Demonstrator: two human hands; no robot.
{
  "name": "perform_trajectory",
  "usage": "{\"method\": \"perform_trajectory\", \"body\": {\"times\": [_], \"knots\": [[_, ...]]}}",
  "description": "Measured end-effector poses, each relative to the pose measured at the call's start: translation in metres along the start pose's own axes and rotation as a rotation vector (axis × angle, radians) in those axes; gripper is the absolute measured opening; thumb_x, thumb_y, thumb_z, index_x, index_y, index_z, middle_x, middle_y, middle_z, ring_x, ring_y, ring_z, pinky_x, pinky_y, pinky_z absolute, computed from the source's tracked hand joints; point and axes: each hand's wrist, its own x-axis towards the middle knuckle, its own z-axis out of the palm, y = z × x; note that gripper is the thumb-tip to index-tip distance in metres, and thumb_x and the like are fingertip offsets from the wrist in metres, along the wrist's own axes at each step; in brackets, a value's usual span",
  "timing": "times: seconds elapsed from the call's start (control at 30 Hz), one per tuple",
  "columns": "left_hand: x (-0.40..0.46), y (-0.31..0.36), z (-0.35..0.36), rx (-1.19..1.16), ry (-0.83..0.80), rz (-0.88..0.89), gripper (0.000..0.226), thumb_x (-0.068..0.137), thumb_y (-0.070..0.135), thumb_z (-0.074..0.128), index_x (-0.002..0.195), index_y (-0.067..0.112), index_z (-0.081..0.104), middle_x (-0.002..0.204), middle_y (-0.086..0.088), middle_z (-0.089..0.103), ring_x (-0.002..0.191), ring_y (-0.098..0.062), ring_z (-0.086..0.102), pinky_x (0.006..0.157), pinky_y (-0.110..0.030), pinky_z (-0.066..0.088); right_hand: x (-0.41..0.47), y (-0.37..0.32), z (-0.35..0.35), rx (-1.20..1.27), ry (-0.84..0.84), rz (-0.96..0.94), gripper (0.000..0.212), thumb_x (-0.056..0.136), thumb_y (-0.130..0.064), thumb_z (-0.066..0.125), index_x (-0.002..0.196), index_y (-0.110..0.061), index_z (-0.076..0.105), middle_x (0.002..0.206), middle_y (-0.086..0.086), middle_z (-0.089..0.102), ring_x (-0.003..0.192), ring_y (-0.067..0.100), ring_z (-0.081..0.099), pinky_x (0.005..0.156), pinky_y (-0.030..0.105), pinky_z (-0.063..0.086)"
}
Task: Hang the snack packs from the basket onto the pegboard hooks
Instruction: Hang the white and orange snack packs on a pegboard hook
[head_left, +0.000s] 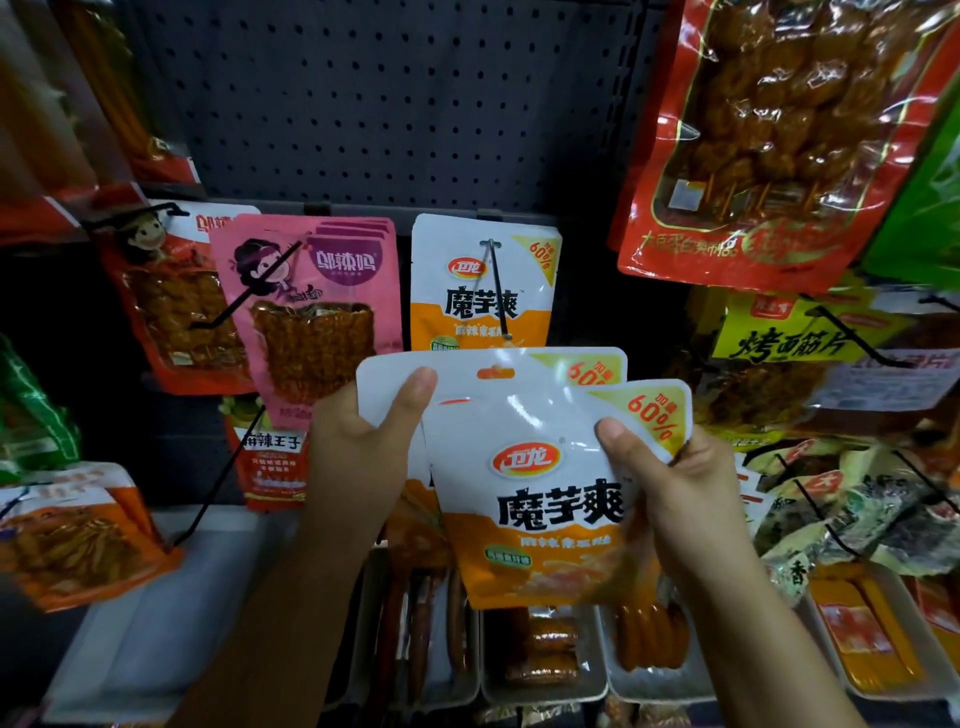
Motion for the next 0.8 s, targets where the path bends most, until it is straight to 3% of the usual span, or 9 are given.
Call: {"method": "perform_trajectory", "body": {"times": [0.13, 0.3, 0.37, 0.43, 0.5, 0.6, 0.67, 0.8], "knots": [[0.012, 0.009, 0.005, -0.013, -0.041, 0.072, 0.024, 0.085, 0.031, 0.064, 0.073, 0.052, 0.068, 0.073, 0.031, 0.068, 0.074, 0.008, 0.067, 0.057, -0.008, 0.049, 0.006, -0.004, 0.006, 0.016, 0.082, -0.042, 0.002, 0.073, -0.030, 0.076, 0.073, -0.028, 0.075, 0.076, -0.005, 0.076, 0.070, 0.012, 0.072, 0.056, 0.022, 0.054], [0.025, 0.003, 0.015, -0.025, -0.036, 0.023, 0.019, 0.084, 0.029, 0.067, 0.067, 0.038, 0.069, 0.071, 0.026, 0.070, 0.071, 0.004, 0.068, 0.058, -0.012, 0.052, 0.013, -0.003, 0.008, -0.022, 0.152, -0.013, 0.008, 0.078, -0.025, 0.071, 0.070, -0.024, 0.072, 0.074, -0.002, 0.075, 0.070, 0.019, 0.071, 0.060, 0.032, 0.056], [0.028, -0.004, 0.016, -0.023, -0.040, -0.009, 0.017, 0.084, 0.029, 0.066, 0.068, 0.037, 0.067, 0.070, 0.026, 0.070, 0.072, 0.004, 0.068, 0.058, -0.013, 0.053, 0.014, 0.001, 0.009, -0.024, 0.171, 0.008, 0.007, 0.080, -0.021, 0.071, 0.074, -0.017, 0.073, 0.079, 0.009, 0.075, 0.079, 0.034, 0.071, 0.066, 0.043, 0.056], [0.030, -0.012, 0.016, -0.022, -0.051, -0.041, 0.014, 0.084, 0.030, 0.065, 0.072, 0.036, 0.066, 0.071, 0.027, 0.069, 0.073, 0.004, 0.068, 0.058, -0.012, 0.053, 0.016, 0.005, 0.011, -0.016, 0.200, 0.024, 0.018, 0.082, -0.019, 0.071, 0.077, -0.002, 0.066, 0.084, 0.030, 0.067, 0.083, 0.055, 0.060, 0.066, 0.049, 0.051], [0.033, -0.019, 0.017, -0.017, -0.062, -0.076, 0.012, 0.085, 0.031, 0.065, 0.073, 0.034, 0.067, 0.072, 0.026, 0.070, 0.074, 0.003, 0.069, 0.058, -0.013, 0.054, 0.018, 0.009, 0.013, -0.005, 0.212, 0.038, 0.023, 0.083, -0.018, 0.071, 0.078, 0.003, 0.062, 0.089, 0.037, 0.062, 0.083, 0.060, 0.055, 0.069, 0.056, 0.051], [0.040, -0.024, 0.016, -0.058, -0.084, -0.114, 0.006, 0.078, 0.039, 0.067, 0.075, 0.035, 0.069, 0.078, 0.021, 0.072, 0.076, 0.000, 0.070, 0.057, -0.013, 0.052, 0.023, 0.011, 0.016, 0.001, 0.227, 0.060, 0.018, 0.083, -0.018, 0.071, 0.078, -0.001, 0.066, 0.089, 0.030, 0.067, 0.086, 0.056, 0.060, 0.073, 0.065, 0.051], [0.044, -0.031, 0.013, -0.060, -0.121, -0.104, 0.010, 0.074, 0.043, 0.066, 0.080, 0.036, 0.070, 0.084, 0.019, 0.073, 0.079, -0.002, 0.070, 0.059, -0.013, 0.052, 0.028, 0.014, 0.019, -0.008, 0.225, 0.071, 0.015, 0.083, -0.018, 0.071, 0.080, -0.004, 0.067, 0.085, 0.023, 0.071, 0.083, 0.049, 0.065, 0.074, 0.058, 0.053], [0.057, -0.049, 0.003, 0.042, -0.086, -0.108, 0.009, 0.086, 0.024, 0.066, 0.083, 0.032, 0.068, 0.081, 0.009, 0.074, 0.076, -0.008, 0.070, 0.066, -0.026, 0.054, 0.043, 0.020, 0.026, -0.028, 0.223, 0.068, 0.006, 0.083, -0.017, 0.070, 0.078, -0.015, 0.069, 0.075, -0.001, 0.075, 0.073, 0.018, 0.071, 0.065, 0.037, 0.057]]}}
